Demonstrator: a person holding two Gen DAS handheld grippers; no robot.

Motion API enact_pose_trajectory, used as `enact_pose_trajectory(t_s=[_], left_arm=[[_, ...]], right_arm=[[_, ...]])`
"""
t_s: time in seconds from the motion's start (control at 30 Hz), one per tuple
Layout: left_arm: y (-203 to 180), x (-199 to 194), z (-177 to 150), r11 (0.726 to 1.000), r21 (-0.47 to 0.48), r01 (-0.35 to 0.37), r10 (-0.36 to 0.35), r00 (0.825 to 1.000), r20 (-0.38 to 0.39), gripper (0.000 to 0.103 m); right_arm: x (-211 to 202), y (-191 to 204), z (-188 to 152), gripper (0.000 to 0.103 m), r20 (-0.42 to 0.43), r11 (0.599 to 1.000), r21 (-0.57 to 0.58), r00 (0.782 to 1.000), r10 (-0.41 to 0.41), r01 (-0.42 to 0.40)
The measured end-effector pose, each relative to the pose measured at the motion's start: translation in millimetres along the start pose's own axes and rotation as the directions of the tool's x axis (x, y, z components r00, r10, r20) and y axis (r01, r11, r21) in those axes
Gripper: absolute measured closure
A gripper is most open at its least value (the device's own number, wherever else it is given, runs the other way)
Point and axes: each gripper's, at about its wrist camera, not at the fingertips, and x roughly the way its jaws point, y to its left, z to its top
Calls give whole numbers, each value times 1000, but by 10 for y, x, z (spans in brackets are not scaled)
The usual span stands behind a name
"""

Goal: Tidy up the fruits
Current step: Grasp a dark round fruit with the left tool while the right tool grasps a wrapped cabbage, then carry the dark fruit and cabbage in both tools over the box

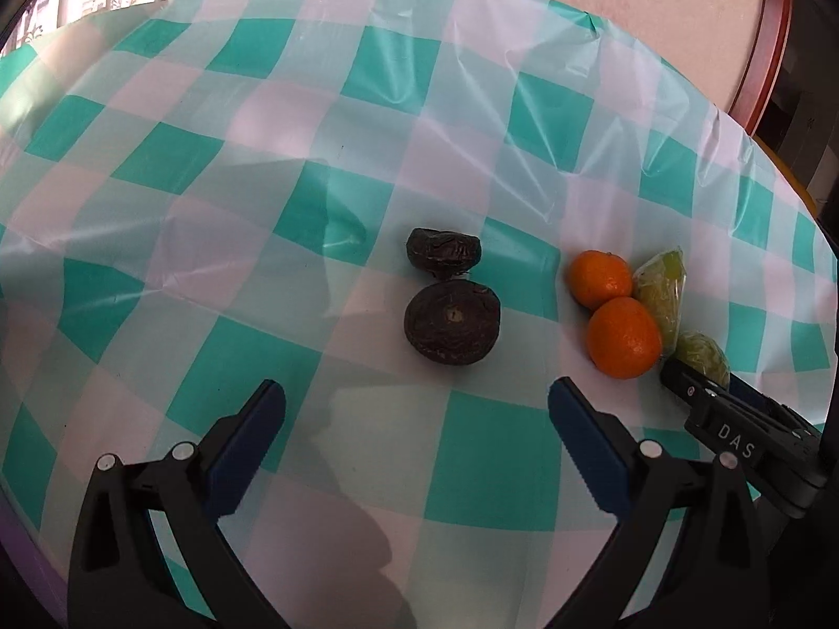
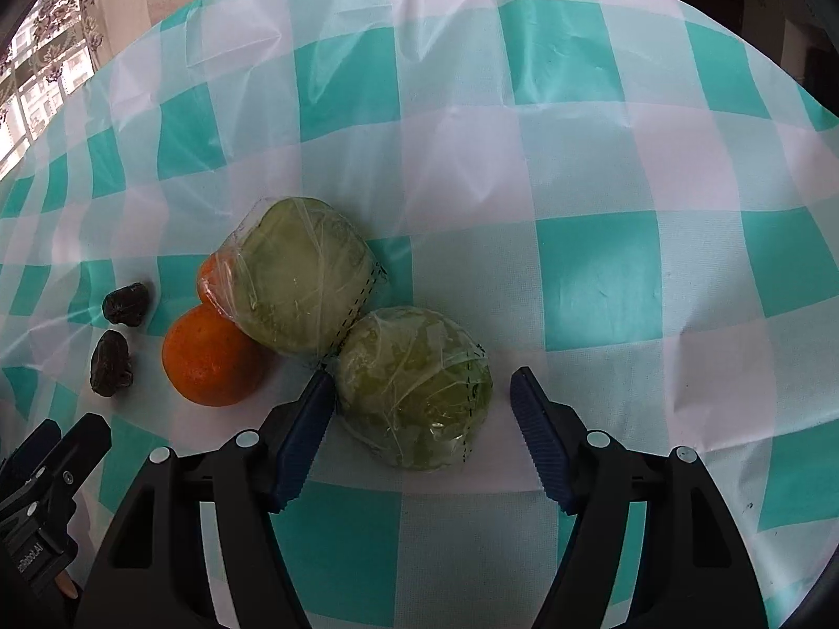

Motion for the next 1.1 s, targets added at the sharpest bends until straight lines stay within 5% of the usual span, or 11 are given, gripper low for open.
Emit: enact_pose_trajectory(t_s=[0.1,0.2,0.37,0.53,0.63,0.97,1.1], left_arm=[[-51,117,130,1000,12,-16,16,1000,-5,5],[-99,229,222,998,24,-55,55,998,-23,19],[-87,232,272,998,13,-54,54,999,-5,63],[2,176,277,1000,-23,18,-17,1000,18,63],[-5,146,266,999,-17,42,-42,999,26,63],[275,6,62,980,-146,137,-137,991,5,63],[243,-159,-102,982,-119,147,-146,989,15,64]], right_arm=[[1,12,9,38,4,1000,5,1000,-6,6],[-7,6,11,45,9,1000,3,1000,-9,9],[-8,21,2,45,13,1000,20,1000,-3,3],[-72,-273,-25,45,51,984,139,993,109,-115],[-88,-504,-68,46,103,940,241,970,222,-241],[-186,-710,-227,46,131,879,336,941,311,-338],[-393,-702,-441,46,188,863,334,924,333,-379]])
